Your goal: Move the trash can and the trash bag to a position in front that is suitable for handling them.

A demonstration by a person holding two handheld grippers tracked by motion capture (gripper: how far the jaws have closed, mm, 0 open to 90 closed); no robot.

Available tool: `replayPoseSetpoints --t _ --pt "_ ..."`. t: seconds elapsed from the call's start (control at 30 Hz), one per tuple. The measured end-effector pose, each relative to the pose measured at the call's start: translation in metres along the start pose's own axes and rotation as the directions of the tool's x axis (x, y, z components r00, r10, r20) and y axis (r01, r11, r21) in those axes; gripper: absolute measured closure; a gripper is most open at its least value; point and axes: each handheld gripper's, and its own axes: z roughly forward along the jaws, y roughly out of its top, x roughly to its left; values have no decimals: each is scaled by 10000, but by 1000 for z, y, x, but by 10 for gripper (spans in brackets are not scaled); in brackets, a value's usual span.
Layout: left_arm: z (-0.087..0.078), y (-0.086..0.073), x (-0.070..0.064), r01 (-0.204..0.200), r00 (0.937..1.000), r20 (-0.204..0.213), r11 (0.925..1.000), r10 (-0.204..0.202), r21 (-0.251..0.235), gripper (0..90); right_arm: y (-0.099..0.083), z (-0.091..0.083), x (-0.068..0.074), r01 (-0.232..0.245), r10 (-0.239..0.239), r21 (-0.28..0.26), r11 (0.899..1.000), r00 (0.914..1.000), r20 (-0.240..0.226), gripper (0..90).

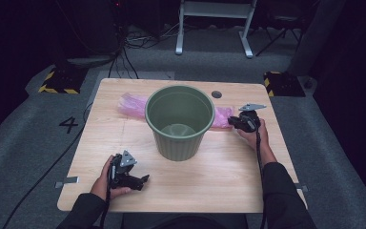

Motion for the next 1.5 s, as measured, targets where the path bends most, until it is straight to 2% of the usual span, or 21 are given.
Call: replayPoseSetpoints --t 0.03,0.1,0.4,0.5,0.57,0.67,0.7,0.77,0.87,0.9,0.93,1.1,1.23,1.37,1.43,1.47,1.5 --pt "0 0 0 -4 10000 -4 10000 4 4 5 -2 -1 0 187 -189 179 9997 9997 122 855" --pt "0 0 0 12 10000 -21 10000 -12 -21 5 -3 -2 1 298 -300 122 9995 9994 167 867" --pt "2 2 -2 -8 10000 -24 10000 8 17 4 -24 -21 6 592 -587 268 9979 9981 -200 898" --pt "3 4 -3 -31 10000 41 10000 31 21 4 -33 -33 6 413 -396 209 9989 9964 -749 899" --pt "4 5 -4 -6 10000 65 10000 6 29 4 -42 -46 7 464 -447 143 9988 9940 -998 900" --pt "6 6 -4 -17 10000 85 10000 17 27 4 -50 -54 9 460 -443 134 9989 9931 -1087 900" --pt "6 7 -3 -144 9999 72 9999 144 26 4 -54 -58 10 450 -429 153 9989 9925 -1141 900" --pt "7 8 -4 -86 9999 81 10000 85 26 4 -61 -66 13 438 -425 75 9990 9911 -1263 899" --pt "10 11 -5 -146 9998 141 9999 146 10 3 -71 -79 19 435 -419 99 9990 9910 -1274 897" --pt "11 12 -6 -137 9997 189 9999 137 -2 4 -78 -89 25 592 -574 110 9982 9906 -1240 896" --pt "12 13 -6 -189 9995 239 9998 189 8 4 -78 -89 25 592 -574 110 9982 9906 -1240 896" --pt "19 21 -8 -447 9981 417 9990 448 -17 3 -94 -113 42 860 -850 19 9963 9884 -1262 895" --pt "25 27 -9 -582 9966 577 9983 580 23 2 -103 -128 59 1214 -1200 -5 9926 9804 -1563 890" --pt "29 31 -10 -595 9959 686 9982 596 -33 2 -109 -139 76 1584 -1544 46 9874 9680 -1977 850" --pt "30 32 -11 -624 9954 724 9980 625 -37 3 -111 -143 84 1737 -1686 50 9848 9624 -2132 802" --pt "31 33 -10 -676 9950 739 9977 677 -30 3 -112 -144 88 1790 -1729 101 9838 9618 -2121 733" --pt "31 33 -10 -710 9946 762 9975 711 -36 3 -113 -149 92 1802 -1769 3 9836 9655 -1909 592"
